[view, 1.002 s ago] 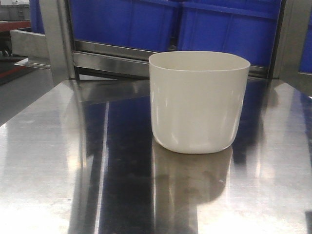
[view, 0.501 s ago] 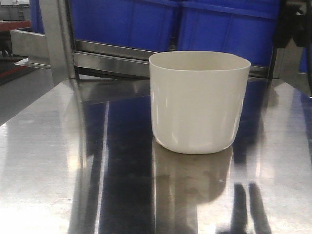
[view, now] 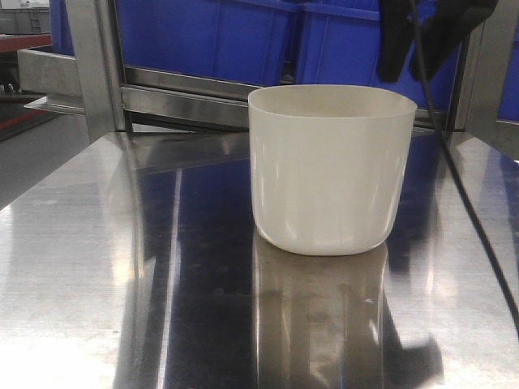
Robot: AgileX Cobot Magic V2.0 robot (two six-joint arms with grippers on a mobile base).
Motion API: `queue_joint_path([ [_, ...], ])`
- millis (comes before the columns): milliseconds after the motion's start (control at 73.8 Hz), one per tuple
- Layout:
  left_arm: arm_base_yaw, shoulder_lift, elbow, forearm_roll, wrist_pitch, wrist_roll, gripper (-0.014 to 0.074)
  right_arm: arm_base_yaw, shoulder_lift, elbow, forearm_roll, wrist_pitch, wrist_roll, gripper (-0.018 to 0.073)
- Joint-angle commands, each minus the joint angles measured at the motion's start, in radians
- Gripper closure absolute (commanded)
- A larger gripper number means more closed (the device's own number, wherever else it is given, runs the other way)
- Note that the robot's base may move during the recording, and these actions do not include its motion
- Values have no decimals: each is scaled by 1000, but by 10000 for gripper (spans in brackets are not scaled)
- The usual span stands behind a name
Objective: Move white bin to right shelf second layer
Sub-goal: 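Close the right gripper on the white bin's rim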
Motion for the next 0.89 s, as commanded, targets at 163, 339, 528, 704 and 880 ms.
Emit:
queue_joint_path([
  [163,-3,-14,37,0,-86,-5,512,-4,7,-37,-14,-42,-26,308],
  [339,-3,-14,37,0,-86,-5,512,-14,17,-37,-15,-41,-27,308],
  [528,-3,-14,37,0,-86,-5,512,-24,22,-37,-17,-41,-27,308],
  [704,-3,-14,37,0,-86,-5,512,-26,49,-33,-17,-53,-27,308],
  [880,-3,-14,37,0,-86,-5,512,-29,52,-15,-17,-90,-27,308],
])
